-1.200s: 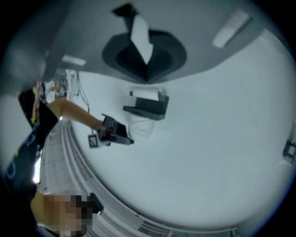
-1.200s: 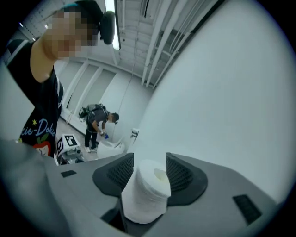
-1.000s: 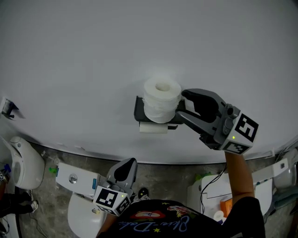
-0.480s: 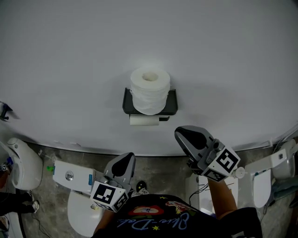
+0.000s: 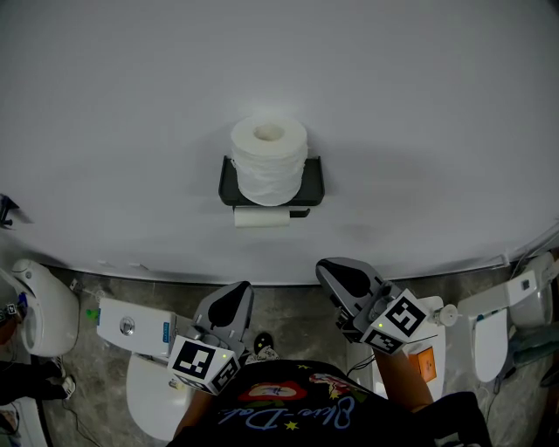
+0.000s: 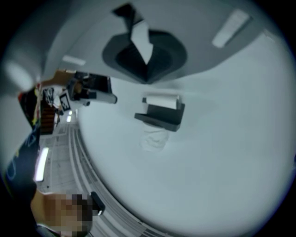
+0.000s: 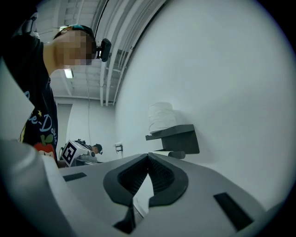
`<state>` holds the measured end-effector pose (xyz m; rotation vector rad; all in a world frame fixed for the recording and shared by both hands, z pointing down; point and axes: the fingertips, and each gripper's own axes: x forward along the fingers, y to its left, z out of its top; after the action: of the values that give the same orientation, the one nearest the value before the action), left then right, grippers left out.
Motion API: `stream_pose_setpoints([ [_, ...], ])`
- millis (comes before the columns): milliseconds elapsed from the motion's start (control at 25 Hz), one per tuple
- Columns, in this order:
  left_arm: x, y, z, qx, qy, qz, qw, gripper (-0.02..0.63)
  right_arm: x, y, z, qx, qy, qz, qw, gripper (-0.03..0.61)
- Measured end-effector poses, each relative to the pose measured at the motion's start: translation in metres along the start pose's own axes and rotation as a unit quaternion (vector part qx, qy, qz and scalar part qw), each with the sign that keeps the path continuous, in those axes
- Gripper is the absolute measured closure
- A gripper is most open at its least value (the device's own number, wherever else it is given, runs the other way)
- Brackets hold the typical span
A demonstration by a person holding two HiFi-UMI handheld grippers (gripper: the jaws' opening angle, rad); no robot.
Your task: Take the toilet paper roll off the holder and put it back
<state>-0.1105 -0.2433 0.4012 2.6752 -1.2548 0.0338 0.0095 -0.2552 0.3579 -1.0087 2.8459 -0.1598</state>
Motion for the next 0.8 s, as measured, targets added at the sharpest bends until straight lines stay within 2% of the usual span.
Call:
stream_pose_setpoints([
  [680, -0.005, -0.012, -0.002, -0.001, -0.003, 0.007, 1.0000, 0.617, -0.015, 0.003, -0.015, 0.016, 0.022, 0.000, 1.000, 0.563],
  [800, -0.006, -0.014, -0.002, 0.001, 0.000, 0.008, 1.0000, 0.616, -0.020, 0.002, -0.013, 0.004, 0.021, -0.004, 1.000, 0.563],
])
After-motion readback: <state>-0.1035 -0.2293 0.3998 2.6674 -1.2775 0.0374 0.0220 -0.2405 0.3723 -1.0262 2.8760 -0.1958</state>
